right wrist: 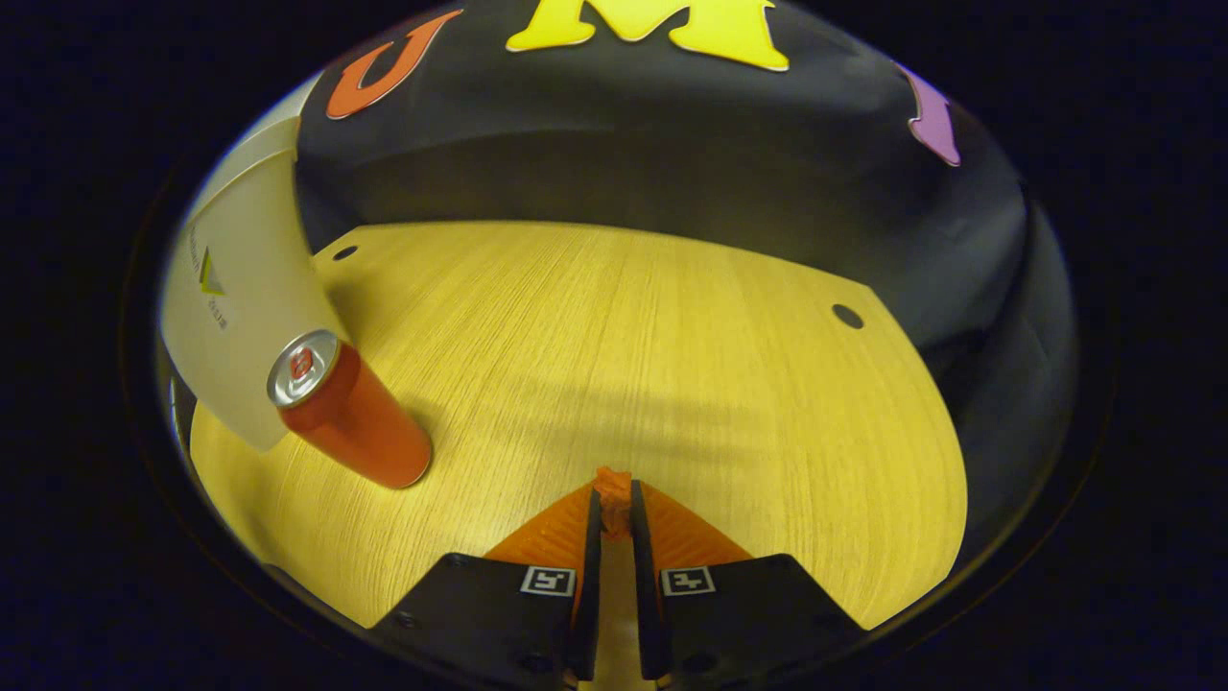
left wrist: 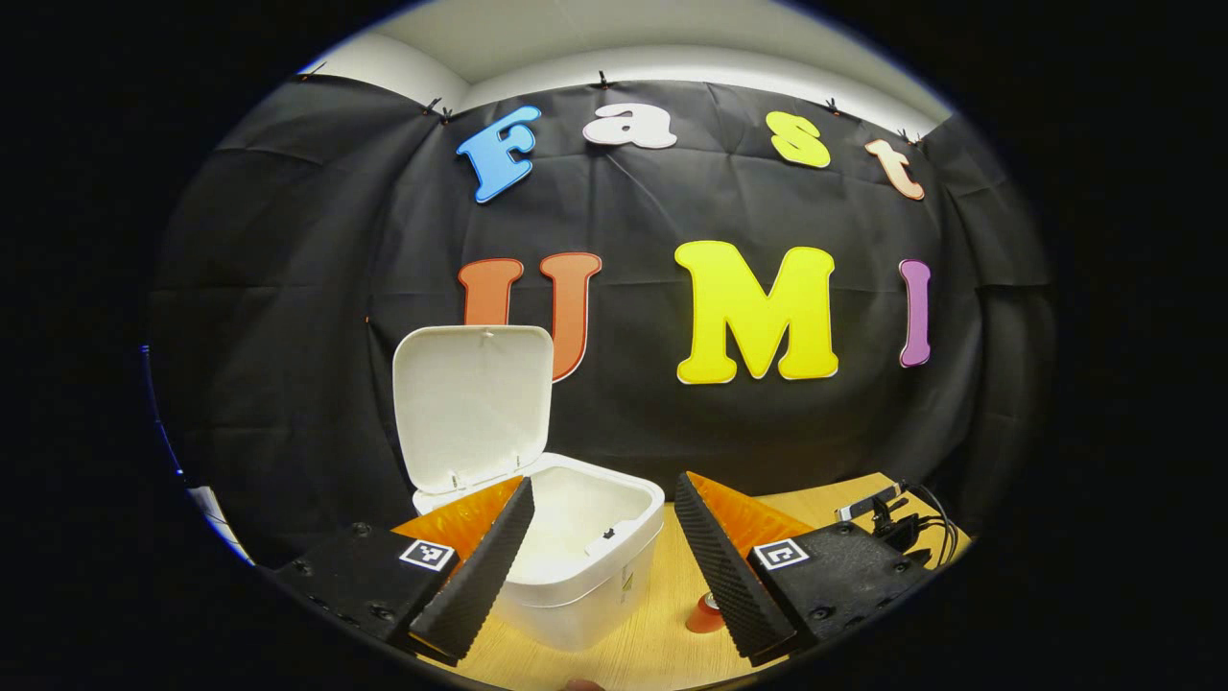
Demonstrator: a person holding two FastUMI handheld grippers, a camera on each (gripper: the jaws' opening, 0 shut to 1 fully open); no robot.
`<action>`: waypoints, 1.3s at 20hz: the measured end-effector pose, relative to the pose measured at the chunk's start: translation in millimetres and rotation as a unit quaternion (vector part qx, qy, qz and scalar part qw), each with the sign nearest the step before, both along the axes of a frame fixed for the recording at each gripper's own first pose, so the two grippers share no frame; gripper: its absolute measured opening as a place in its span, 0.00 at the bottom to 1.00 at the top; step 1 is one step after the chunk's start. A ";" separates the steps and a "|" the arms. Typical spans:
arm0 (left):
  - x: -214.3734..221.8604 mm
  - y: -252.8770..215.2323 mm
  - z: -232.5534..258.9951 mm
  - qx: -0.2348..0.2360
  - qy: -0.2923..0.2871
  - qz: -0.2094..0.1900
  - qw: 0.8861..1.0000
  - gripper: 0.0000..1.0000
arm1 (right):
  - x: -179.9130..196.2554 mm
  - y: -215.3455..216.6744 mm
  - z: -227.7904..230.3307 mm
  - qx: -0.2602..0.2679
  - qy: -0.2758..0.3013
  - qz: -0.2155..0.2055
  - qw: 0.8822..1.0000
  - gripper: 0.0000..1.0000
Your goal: Press the lid of the desktop garbage bin to open it, pick up the crumpled paper on the desktop and throw it into the bin, then pick up the pop can on the desktop and drop it into the bin, and finally close the garbage bin lid.
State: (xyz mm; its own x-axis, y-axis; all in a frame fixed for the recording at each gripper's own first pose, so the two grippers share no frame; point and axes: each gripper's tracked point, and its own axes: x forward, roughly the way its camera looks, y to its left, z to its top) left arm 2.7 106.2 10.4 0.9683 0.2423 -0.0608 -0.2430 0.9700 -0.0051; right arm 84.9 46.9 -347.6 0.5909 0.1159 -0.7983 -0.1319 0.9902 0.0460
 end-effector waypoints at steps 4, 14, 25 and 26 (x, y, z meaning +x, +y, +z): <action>-4.4 -0.9 1.5 -0.001 -0.003 -0.002 1.000 0.97 | 0.4 4.3 32.8 0.032 -0.023 -0.009 0.999 0.18; -13.4 1.7 3.7 0.001 -0.004 -0.004 1.000 0.97 | 19.5 60.7 192.0 0.081 -0.193 0.052 0.977 0.18; -24.6 26.0 5.8 0.001 -0.007 0.025 1.000 0.97 | 25.0 130.2 290.9 0.133 -0.284 0.124 0.941 0.18; -25.5 27.4 5.0 0.000 -0.006 0.028 1.000 0.97 | 25.5 137.3 297.3 0.140 -0.288 0.130 0.938 0.18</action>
